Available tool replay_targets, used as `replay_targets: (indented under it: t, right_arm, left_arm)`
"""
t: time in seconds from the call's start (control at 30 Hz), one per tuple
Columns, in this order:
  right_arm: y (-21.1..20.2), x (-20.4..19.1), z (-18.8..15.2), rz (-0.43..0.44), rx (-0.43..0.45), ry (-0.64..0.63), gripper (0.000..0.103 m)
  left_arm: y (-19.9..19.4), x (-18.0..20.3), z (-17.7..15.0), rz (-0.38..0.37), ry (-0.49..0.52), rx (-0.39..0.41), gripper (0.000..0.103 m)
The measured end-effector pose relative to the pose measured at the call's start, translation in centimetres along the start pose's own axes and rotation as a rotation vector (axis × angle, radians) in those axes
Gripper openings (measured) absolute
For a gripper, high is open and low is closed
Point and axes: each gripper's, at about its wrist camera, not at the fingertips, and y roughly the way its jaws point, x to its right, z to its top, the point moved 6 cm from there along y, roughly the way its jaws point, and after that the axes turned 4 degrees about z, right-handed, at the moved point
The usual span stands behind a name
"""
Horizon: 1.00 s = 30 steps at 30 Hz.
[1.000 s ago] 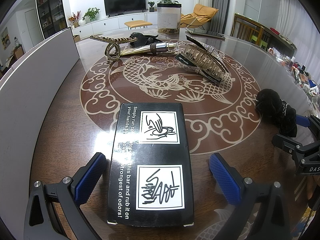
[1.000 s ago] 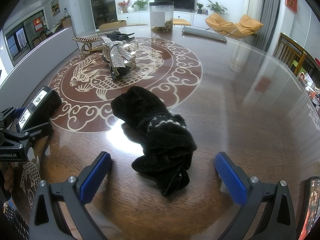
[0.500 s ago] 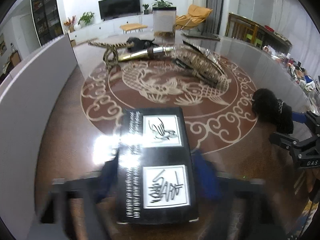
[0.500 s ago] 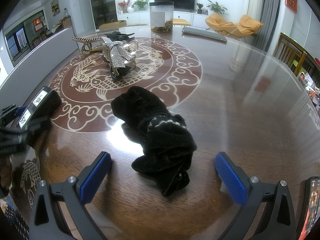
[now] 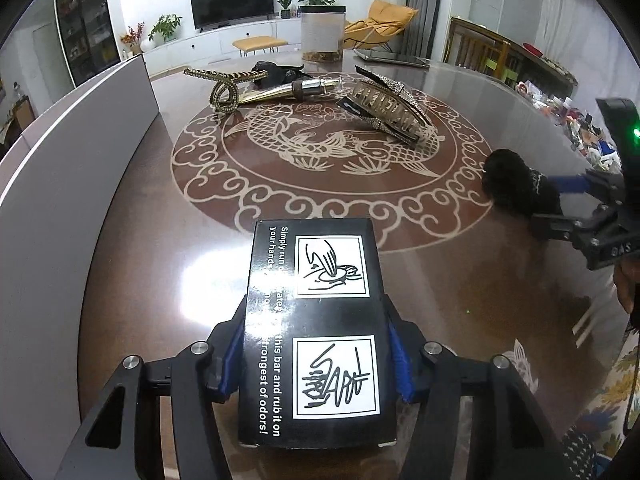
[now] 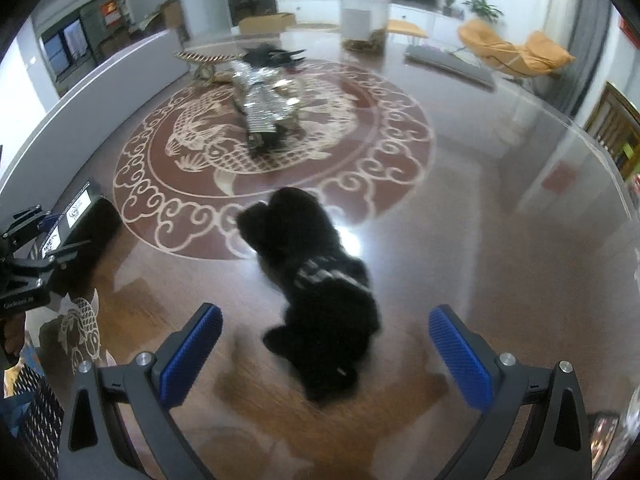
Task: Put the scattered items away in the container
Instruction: 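Grasp the black box with the left gripper while the right gripper grasps the black fuzzy item, then carry the black box and black fuzzy item into the white container and open both grippers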
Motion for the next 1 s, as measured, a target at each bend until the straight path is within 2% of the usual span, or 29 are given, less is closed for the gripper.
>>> replay_targets:
  t: [0.07,0.13,0.2,0.23,0.37,0.53,0.73,0.9,1.0]
  right_arm:
    - [0.5,-0.5,0.3,0.001,-0.012,-0.004,0.095]
    - [0.9,-0.7,0.3,0.020,-0.022,0.011,0.074]
    - [0.4,-0.9,0.5,0.021,0.003,0.006,0.051]
    - [0.3,-1.0,0.5,0.029,0.007,0.008,0.035]
    - [-0.6,-1.1,0.1,0.042,0.021,0.025,0.035]
    - [-2.8,-1.2,-0.3,0.096,0.078,0.076,0.035]
    - [-5.7,-2.0,0.5,0.163,0.140,0.125,0.035]
    - [-8.0,-4.7,2.6,0.207,0.198,0.101,0.035]
    - [-9.5,-8.2,5.0,0.257,0.236,0.049,0.035]
  left_arm:
    - [-0.3,-0.2,-0.3,0.004,0.001,-0.001,0.058]
    - [-0.6,-0.5,-0.5,0.007,-0.001,-0.004,0.058]
    - [-0.8,-0.6,-0.6,0.008,-0.008,-0.003,0.058]
    - [-0.9,-0.6,-0.6,0.007,-0.013,-0.003,0.058]
    - [-1.6,-0.3,-0.5,-0.005,-0.020,0.006,0.058]
    - [-2.8,0.6,-0.1,-0.029,-0.014,0.024,0.058]
    - [-5.1,0.2,0.7,-0.074,-0.063,0.049,0.058]
    - [-9.1,-2.1,1.8,-0.112,-0.135,0.103,0.058]
    - [-12.2,-4.6,2.4,-0.118,-0.176,0.146,0.058]
